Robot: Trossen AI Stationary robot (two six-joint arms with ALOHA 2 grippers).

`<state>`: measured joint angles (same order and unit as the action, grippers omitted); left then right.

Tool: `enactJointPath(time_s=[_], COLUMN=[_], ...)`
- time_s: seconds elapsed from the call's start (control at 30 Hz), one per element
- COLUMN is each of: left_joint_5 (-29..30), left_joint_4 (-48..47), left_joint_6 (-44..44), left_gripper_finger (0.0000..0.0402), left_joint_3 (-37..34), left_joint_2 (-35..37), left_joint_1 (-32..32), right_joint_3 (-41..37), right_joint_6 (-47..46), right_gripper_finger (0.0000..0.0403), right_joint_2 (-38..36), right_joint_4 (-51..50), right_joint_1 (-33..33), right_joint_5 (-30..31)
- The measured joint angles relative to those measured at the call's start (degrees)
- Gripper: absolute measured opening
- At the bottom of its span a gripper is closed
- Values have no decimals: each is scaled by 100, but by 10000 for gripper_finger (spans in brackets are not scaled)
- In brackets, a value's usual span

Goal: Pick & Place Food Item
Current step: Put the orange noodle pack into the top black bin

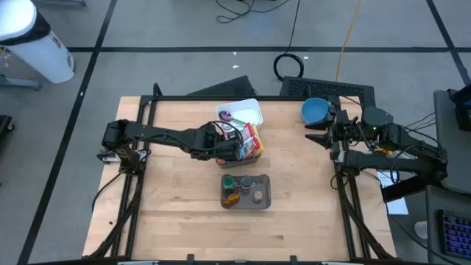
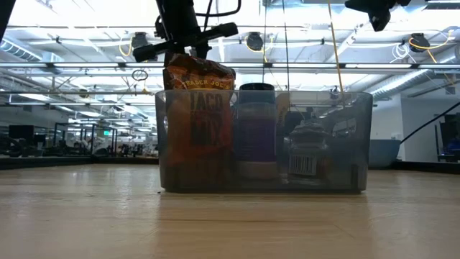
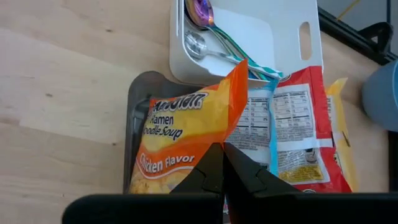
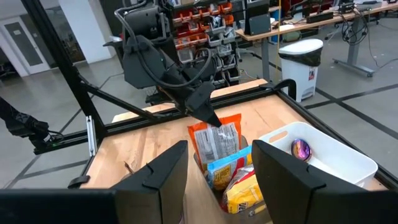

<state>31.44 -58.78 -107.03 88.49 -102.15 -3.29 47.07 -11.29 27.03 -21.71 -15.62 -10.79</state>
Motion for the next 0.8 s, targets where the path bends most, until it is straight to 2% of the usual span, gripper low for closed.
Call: enactJointPath(time_s=[0.23,0.53,0.8], left_joint_5=[4,-145,-112], left_joint_4=[95,1587,1925], left_joint_6=[-4,16,272], left_gripper_finger=[0,0,2], left_joint_3=[-153,-1074,-1292], left_joint_2=[0,5,9], left_joint_1=[70,151,151], right_joint_3=[0,0,0], right_joint_6=[3,2,2], right_gripper_finger=[171,171,171], right_joint_2=[2,35,37], right_joint_4=[0,-4,-65], right_joint_1=[0,0,0], right_joint_5=[0,0,2])
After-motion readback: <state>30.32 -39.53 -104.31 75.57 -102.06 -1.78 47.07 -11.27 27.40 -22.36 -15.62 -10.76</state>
